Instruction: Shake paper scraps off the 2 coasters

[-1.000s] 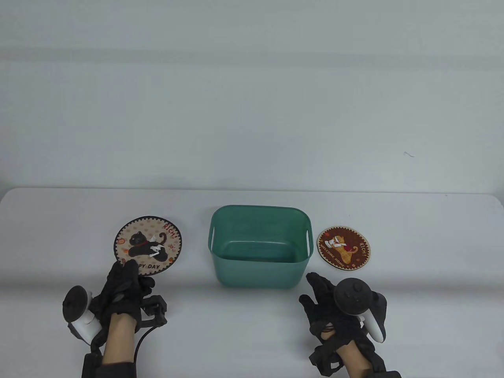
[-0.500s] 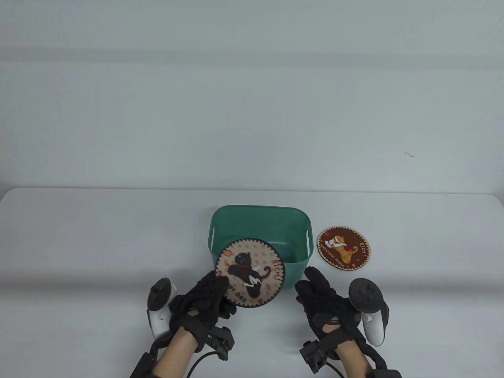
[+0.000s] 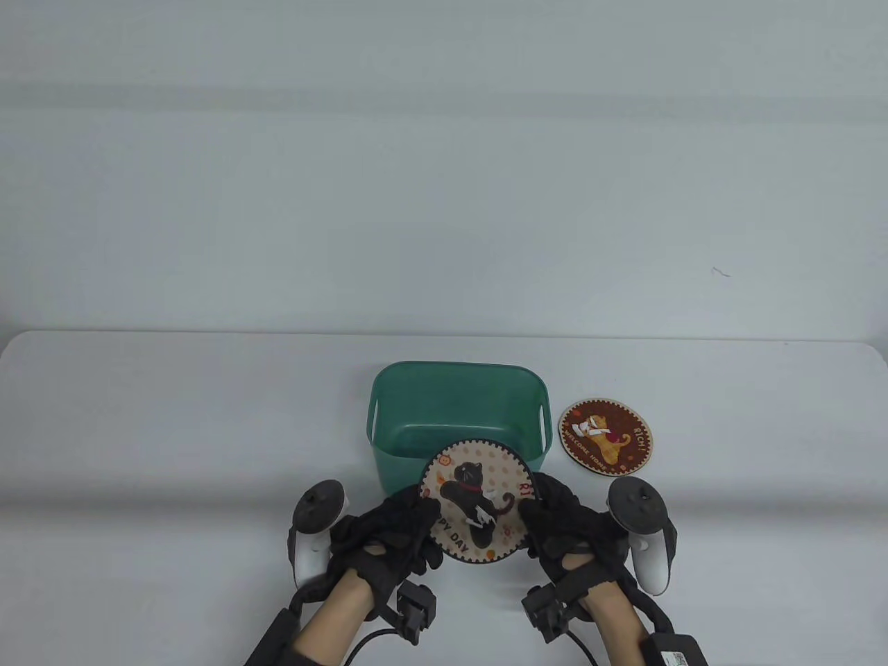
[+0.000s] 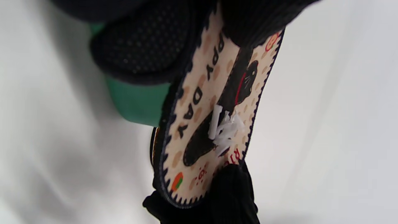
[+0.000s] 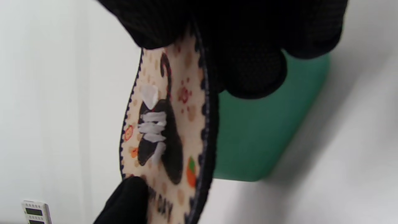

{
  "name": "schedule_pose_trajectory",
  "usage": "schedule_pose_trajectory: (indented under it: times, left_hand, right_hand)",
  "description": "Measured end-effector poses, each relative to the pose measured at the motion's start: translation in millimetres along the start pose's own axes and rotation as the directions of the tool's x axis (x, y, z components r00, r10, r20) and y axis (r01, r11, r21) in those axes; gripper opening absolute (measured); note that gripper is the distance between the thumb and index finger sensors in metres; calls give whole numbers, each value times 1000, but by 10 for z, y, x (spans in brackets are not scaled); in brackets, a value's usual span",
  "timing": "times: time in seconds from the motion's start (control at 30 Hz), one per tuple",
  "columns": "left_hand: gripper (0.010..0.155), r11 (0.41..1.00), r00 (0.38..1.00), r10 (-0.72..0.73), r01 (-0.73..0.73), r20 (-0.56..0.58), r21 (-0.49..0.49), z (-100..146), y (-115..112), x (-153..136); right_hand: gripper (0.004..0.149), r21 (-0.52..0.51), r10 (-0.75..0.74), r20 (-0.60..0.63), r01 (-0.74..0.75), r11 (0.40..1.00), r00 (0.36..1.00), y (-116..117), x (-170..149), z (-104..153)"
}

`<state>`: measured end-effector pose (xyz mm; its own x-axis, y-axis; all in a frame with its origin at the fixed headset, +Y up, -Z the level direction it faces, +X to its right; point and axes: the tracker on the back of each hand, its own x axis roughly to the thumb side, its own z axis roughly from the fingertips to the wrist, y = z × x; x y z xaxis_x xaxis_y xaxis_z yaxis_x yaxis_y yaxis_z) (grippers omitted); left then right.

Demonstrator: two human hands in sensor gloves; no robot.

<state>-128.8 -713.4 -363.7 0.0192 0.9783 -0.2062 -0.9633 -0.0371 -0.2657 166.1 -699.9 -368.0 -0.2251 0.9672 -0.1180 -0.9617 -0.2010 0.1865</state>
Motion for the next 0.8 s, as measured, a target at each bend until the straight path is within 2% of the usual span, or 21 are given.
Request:
schedule_pose_trajectory:
  times: [0.2, 0.37, 0.53, 0.67, 0.8]
  left_hand:
    - [43, 987, 990, -132, 126, 45, 101, -260, 125, 565]
    - [43, 968, 981, -188, 175, 55, 179, -515, 222, 900]
    - [43, 960, 977, -210, 199, 37, 196, -690, 283, 1017]
    - [44, 962, 975, -223, 223, -15, 160, -812, 332, 937]
    - [44, 960, 973, -227, 228, -26, 161, -892, 360, 847]
  right_hand:
    - [45, -70, 31, 38, -28, 997, 999, -119, 464, -350]
    - [42, -119, 78, 56, -71, 990, 995, -191, 732, -606]
    - [42, -147, 223, 34, -216, 965, 974, -243, 813, -818]
    - [41, -172, 384, -13, -380, 909, 923, -221, 776, -959]
    - [41, -172, 429, -23, -426, 888, 903, -185, 718, -1042]
